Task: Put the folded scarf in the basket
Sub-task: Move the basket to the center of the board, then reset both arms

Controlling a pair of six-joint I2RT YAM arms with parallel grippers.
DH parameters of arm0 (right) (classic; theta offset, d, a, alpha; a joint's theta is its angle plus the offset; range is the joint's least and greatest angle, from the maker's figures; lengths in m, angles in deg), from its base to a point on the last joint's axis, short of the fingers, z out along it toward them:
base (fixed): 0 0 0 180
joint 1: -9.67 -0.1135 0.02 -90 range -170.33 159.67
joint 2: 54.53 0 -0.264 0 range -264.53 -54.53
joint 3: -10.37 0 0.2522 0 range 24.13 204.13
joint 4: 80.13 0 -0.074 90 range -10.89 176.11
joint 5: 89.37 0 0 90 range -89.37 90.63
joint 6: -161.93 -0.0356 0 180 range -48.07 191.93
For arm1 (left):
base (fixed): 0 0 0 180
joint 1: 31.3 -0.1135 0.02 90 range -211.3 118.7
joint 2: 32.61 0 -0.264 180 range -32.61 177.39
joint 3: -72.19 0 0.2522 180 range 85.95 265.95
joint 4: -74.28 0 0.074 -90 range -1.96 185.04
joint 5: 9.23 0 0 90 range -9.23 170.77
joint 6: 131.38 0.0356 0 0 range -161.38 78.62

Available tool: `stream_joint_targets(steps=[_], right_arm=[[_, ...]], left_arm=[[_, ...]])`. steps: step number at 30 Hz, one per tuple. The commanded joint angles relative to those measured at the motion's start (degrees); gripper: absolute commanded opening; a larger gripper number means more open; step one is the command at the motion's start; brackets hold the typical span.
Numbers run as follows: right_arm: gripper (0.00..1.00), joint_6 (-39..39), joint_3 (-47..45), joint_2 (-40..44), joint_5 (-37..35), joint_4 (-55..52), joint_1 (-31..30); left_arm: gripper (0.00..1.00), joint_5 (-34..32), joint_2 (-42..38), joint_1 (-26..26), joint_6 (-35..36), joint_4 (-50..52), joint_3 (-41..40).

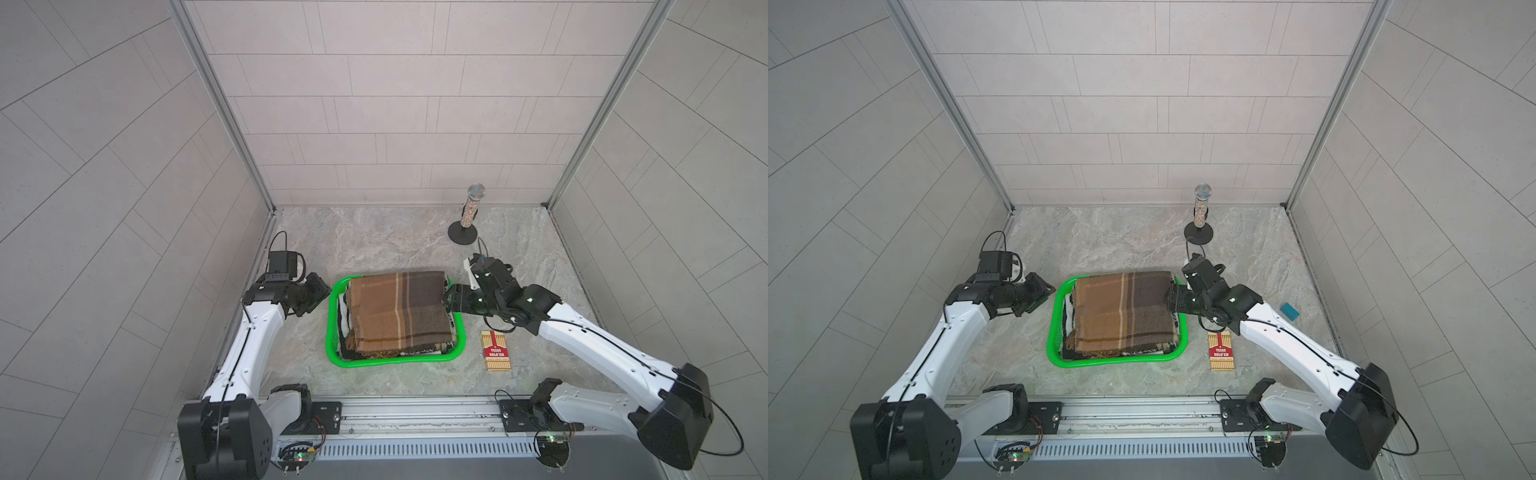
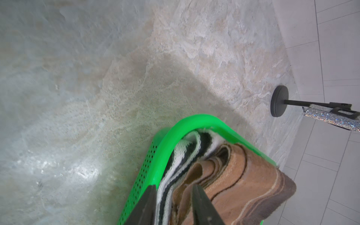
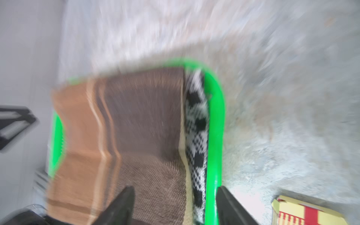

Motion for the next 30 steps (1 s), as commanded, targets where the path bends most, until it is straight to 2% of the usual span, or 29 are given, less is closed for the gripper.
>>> stream_joint_targets(steps=[1, 2, 5, 8, 12, 13, 14, 16, 18, 19, 21, 25, 27, 30], right_arm=[[1.00, 4.73, 3.71, 3.08, -5.83, -5.99, 5.95], [1.00, 5.76, 4.05, 3.69, -5.48, -6.15, 8.46], [1.00, 9.89, 5.35, 4.53, -6.29, -5.78, 16.23], [1.00, 11.74, 5.77, 3.88, -13.82, -4.53, 20.02], [1.00, 12.67, 1.96, 2.59, -25.91, 2.00, 22.25], [1.00, 13.79, 0.28, 2.22, -27.27, 4.98, 22.95], [1.00, 15.09, -1.85, 2.10, -28.05, 8.36, 23.42], [1.00, 21.13, -8.43, 2.82, -28.04, 20.31, 23.88], [1.00, 24.35, -13.28, 3.33, -30.43, 29.08, 24.04], [1.00, 25.63, -14.76, 2.92, -31.51, 31.87, 24.22], [1.00, 28.13, -17.13, 1.37, -32.18, 36.50, 24.27], [1.00, 30.91, -22.30, -1.69, -34.39, 43.01, 24.38], [1.00, 32.04, -23.96, -2.79, -35.07, 44.81, 24.61], [1.00, 33.16, -26.68, -4.87, -35.24, 49.37, 25.01]], left_arm=[[0.73, -1.03, 3.14, -1.88, 3.12, -2.35, 3.97], [0.98, -1.73, 3.74, -2.17, 3.43, -3.41, 4.30], [1.00, -5.69, 5.38, -2.64, 3.92, -6.20, 4.89], [1.00, -11.90, 6.59, -2.25, 5.30, -8.17, 5.20], [1.00, -39.52, 5.16, 1.61, 2.41, -11.95, 1.61], [1.00, -45.35, 4.32, 3.26, 3.75, -16.38, -1.25], [1.00, -47.44, 3.56, 4.23, 6.66, -21.62, -3.66], [1.00, -48.33, 2.02, 7.22, 18.64, -40.91, -13.22], [1.00, -51.86, 2.07, 10.91, 28.94, -56.10, -21.48], [1.00, -51.33, 3.07, 11.64, 33.02, -63.84, -24.71], [1.00, -51.02, 5.92, 12.43, 35.73, -73.48, -28.56], [1.00, -54.01, 11.90, 13.10, 36.44, -77.17, -29.05], [1.00, -54.17, 11.94, 13.30, 35.94, -74.83, -27.90], [1.00, -57.19, 13.59, 13.26, 36.30, -78.70, -28.25]])
